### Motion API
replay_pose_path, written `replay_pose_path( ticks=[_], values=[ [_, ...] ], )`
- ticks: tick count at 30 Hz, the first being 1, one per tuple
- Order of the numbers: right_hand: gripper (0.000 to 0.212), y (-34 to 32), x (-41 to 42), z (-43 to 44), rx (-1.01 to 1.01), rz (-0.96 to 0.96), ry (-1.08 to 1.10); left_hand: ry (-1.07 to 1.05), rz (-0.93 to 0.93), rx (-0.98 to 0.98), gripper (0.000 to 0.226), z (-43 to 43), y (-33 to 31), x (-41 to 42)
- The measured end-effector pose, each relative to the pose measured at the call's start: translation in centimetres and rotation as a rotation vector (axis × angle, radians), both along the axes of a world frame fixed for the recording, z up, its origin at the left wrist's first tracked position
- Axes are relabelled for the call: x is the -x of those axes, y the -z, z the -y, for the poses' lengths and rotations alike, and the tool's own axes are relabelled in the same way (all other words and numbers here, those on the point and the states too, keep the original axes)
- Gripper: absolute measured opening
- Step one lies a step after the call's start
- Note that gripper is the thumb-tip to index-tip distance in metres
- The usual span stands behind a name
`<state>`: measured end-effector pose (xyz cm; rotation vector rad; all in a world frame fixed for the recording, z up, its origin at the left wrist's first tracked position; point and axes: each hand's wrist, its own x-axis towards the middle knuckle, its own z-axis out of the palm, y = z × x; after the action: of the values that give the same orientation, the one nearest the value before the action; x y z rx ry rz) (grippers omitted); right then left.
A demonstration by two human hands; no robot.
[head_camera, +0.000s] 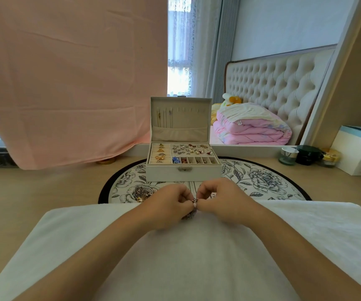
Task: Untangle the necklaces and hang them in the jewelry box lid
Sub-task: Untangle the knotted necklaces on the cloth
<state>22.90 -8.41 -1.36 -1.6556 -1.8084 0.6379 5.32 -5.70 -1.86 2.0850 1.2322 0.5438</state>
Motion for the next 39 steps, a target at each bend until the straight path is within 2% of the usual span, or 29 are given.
replay_pose_path(
  ticks=[4, 6, 9, 11, 14, 16, 18, 22, 24, 26, 28, 32, 35, 39],
  values=[
    [0.012, -0.2, -0.2, -0.3, -0.049, 0.059, 0.028, -0.035, 0.400, 0.174, 0.007, 0.2, 0.0, -0.4],
    [0.017, 0.0, -0.4, -0.3, 0.004, 0.013, -0.007, -0.026, 0.502, 0.221, 0.011, 0.2, -0.1, -0.4],
    [0.019, -0.2, -1.0, 0.1, 0.134, -0.247, -0.066, -0.045, 0.446, 0.129, 0.014, -0.1, -0.1, -0.3],
    [0.017, -0.6, -1.3, 0.3, 0.177, -0.329, -0.076, -0.044, 0.412, 0.104, 0.011, -0.3, -0.1, -0.2],
    [0.023, -0.9, -1.4, 0.2, 0.197, -0.488, -0.104, 0.004, 0.435, 0.172, 0.016, -0.4, -0.2, 0.2],
    [0.033, -0.9, -1.2, -0.1, 0.197, -0.582, -0.112, 0.025, 0.393, 0.208, 0.029, -0.5, -0.2, 0.3],
    [0.028, -1.0, -1.3, -0.5, 0.190, -0.643, -0.095, 0.026, 0.398, 0.257, 0.037, -0.5, -0.1, 0.2],
    [0.027, -1.4, -1.2, -1.1, 0.225, -0.777, -0.049, -0.009, 0.522, 0.352, 0.023, -0.9, -0.5, -0.1],
    [0.025, -1.4, -1.4, -1.4, 0.228, -0.761, -0.020, -0.011, 0.545, 0.393, 0.018, -1.5, -0.8, 0.0],
    [0.023, -1.5, -1.7, -1.8, 0.244, -0.703, -0.004, -0.011, 0.509, 0.380, 0.018, -2.1, -1.1, 0.3],
    [0.020, -1.4, -1.9, -2.5, 0.299, -0.623, -0.021, 0.000, 0.395, 0.299, 0.018, -2.7, -1.2, 0.7],
    [0.013, -0.7, -1.8, -3.8, 0.399, -0.401, -0.056, 0.083, 0.132, 0.058, 0.015, -3.4, -0.6, 0.9],
    [0.009, 0.0, -1.6, -5.0, 0.428, -0.331, -0.081, 0.134, -0.060, -0.140, 0.008, -4.1, 0.4, 1.1],
    [0.016, 0.3, -1.7, -6.3, 0.423, -0.300, -0.084, 0.120, -0.181, -0.362, 0.024, -4.6, 1.6, 1.2]
  ],
)
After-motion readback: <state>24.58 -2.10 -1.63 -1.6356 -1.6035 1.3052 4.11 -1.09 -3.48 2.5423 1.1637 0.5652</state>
